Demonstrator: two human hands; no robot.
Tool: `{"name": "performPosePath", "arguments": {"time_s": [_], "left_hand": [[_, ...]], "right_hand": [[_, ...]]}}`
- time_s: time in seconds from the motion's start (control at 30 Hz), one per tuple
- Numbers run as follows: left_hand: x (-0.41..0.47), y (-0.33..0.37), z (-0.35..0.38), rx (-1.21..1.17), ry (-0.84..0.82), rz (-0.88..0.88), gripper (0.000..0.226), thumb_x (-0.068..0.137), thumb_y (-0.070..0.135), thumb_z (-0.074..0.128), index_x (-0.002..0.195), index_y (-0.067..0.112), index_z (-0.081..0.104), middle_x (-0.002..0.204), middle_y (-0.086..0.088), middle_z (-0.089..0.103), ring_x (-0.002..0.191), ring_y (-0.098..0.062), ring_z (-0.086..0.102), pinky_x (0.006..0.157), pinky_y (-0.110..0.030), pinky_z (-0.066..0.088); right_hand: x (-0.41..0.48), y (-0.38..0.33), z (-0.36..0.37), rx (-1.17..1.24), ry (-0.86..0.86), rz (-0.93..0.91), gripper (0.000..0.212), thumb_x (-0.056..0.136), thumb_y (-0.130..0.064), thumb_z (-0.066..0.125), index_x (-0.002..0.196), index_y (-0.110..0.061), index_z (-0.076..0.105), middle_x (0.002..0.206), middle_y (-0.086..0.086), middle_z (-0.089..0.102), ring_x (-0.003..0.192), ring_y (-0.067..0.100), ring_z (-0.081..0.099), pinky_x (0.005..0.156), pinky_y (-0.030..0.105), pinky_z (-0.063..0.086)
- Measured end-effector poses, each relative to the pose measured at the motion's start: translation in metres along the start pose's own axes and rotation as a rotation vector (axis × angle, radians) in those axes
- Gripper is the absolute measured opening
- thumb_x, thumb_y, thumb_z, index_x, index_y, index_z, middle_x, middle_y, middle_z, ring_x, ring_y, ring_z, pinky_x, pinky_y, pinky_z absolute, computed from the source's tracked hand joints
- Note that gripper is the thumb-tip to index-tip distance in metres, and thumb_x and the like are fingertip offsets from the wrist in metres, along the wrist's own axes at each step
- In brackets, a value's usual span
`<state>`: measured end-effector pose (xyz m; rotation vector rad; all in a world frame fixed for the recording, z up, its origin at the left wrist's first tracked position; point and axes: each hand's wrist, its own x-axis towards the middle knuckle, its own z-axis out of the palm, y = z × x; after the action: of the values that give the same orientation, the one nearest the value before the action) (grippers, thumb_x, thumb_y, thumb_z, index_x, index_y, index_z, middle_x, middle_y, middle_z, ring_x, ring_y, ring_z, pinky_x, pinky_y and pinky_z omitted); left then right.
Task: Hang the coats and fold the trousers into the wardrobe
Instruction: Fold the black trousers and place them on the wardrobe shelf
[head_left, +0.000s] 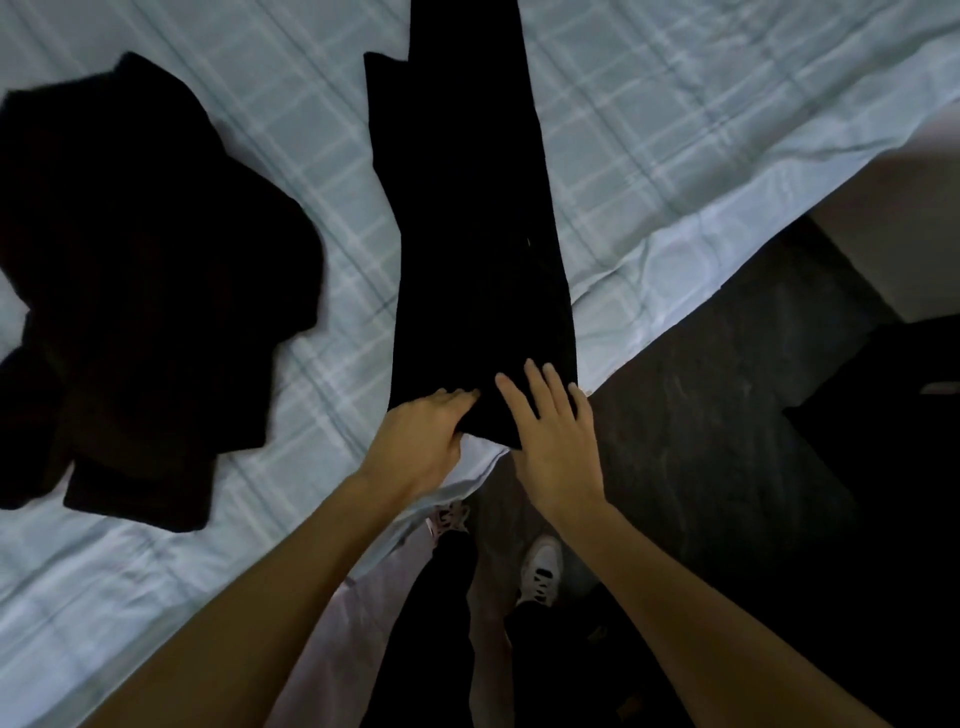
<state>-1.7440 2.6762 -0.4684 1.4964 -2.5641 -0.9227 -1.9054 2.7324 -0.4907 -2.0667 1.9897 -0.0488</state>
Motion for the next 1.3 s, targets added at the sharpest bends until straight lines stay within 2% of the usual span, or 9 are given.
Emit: {"name": "performPosePath", "arguments": {"time_s": [0.17, 0.33, 0.6, 0.7, 0.87, 1.0, 1.1, 1.2, 1.3], "left_hand": [[-0.021, -0.003, -0.019, -0.1, -0.187, -0.045, 0.04, 0.082, 0.024, 0.04, 0.117, 0.018, 0.06, 0.1, -0.006, 0.068, 0.086, -0.025, 0.063, 0.069, -0.038, 0.051], [-0.018, -0.001, -0.045, -0.195, -0.402, -0.096, 0.022, 0.093, 0.02, 0.051, 0.11, 0.013, 0.063, 0.106, -0.006, 0.067, 0.092, -0.02, 0.061, 0.072, -0.028, 0.046], [0.075, -0.003, -0.132, -0.166, -0.254, -0.135, 0.023, 0.09, 0.022, 0.057, 0.111, 0.022, 0.066, 0.106, -0.002, 0.067, 0.096, -0.022, 0.061, 0.08, -0.031, 0.05], [0.123, -0.01, -0.151, -0.004, 0.003, -0.127, 0.026, 0.089, 0.026, 0.057, 0.113, 0.024, 0.065, 0.106, -0.004, 0.067, 0.095, -0.026, 0.061, 0.078, -0.036, 0.05], [0.165, -0.026, -0.141, 0.049, 0.534, -0.149, 0.026, 0.09, 0.011, 0.058, 0.116, 0.007, 0.061, 0.106, -0.016, 0.061, 0.093, -0.03, 0.059, 0.084, -0.039, 0.046], [0.146, -0.039, -0.09, 0.16, 0.412, -0.047, 0.034, 0.094, 0.02, 0.049, 0.125, 0.005, 0.054, 0.121, -0.017, 0.057, 0.115, -0.032, 0.052, 0.1, -0.045, 0.04], [0.118, -0.051, -0.047, 0.228, 0.156, -0.032, 0.061, 0.094, 0.047, 0.037, 0.142, 0.009, 0.037, 0.147, -0.017, 0.037, 0.139, -0.028, 0.027, 0.113, -0.047, 0.02], [0.116, -0.062, -0.022, 0.268, 0.016, -0.005, 0.099, 0.075, 0.075, 0.048, 0.149, 0.016, 0.022, 0.155, -0.018, 0.018, 0.144, -0.028, 0.01, 0.114, -0.054, 0.014], [0.142, -0.077, -0.019, 0.336, -0.032, -0.01, 0.129, 0.048, 0.079, 0.067, 0.149, 0.015, 0.02, 0.153, -0.021, 0.022, 0.142, -0.031, 0.016, 0.111, -0.057, 0.017]], "right_hand": [[-0.009, -0.005, -0.028, 0.116, -0.012, -0.085, 0.057, 0.057, -0.009, 0.072, 0.112, -0.018, 0.062, 0.108, 0.004, 0.066, 0.102, 0.025, 0.062, 0.09, 0.04, 0.046], [0.0, -0.013, -0.059, 0.222, -0.232, -0.049, 0.04, 0.064, -0.015, 0.056, 0.103, -0.024, 0.062, 0.075, -0.001, 0.066, 0.068, 0.024, 0.063, 0.068, 0.032, 0.048], [0.096, -0.004, -0.117, 0.186, -0.133, 0.006, 0.044, 0.07, -0.02, 0.065, 0.114, -0.022, 0.06, 0.085, 0.001, 0.07, 0.078, 0.023, 0.065, 0.08, 0.034, 0.044], [0.147, 0.003, -0.123, 0.127, 0.077, 0.048, 0.048, 0.074, -0.016, 0.067, 0.12, -0.017, 0.058, 0.093, 0.007, 0.068, 0.084, 0.027, 0.064, 0.087, 0.04, 0.043], [0.196, 0.008, -0.106, 0.093, 0.349, -0.001, 0.049, 0.087, -0.012, 0.055, 0.135, -0.013, 0.047, 0.135, 0.015, 0.049, 0.13, 0.031, 0.041, 0.108, 0.049, 0.03], [0.179, 0.014, -0.062, 0.024, 0.064, -0.09, 0.052, 0.085, -0.02, 0.061, 0.135, -0.015, 0.049, 0.139, 0.014, 0.049, 0.134, 0.033, 0.038, 0.109, 0.051, 0.031], [0.164, 0.024, -0.035, -0.035, -0.13, 0.016, 0.048, 0.092, -0.035, 0.04, 0.135, -0.017, 0.051, 0.137, 0.011, 0.053, 0.13, 0.035, 0.044, 0.102, 0.052, 0.038], [0.167, 0.028, -0.021, -0.066, -0.212, 0.065, 0.055, 0.092, -0.04, 0.026, 0.134, -0.015, 0.051, 0.134, 0.01, 0.055, 0.128, 0.036, 0.046, 0.098, 0.055, 0.04], [0.176, 0.029, -0.018, -0.057, -0.153, 0.064, 0.053, 0.095, -0.036, 0.026, 0.137, -0.011, 0.047, 0.139, 0.013, 0.051, 0.133, 0.035, 0.04, 0.105, 0.054, 0.034]]}}
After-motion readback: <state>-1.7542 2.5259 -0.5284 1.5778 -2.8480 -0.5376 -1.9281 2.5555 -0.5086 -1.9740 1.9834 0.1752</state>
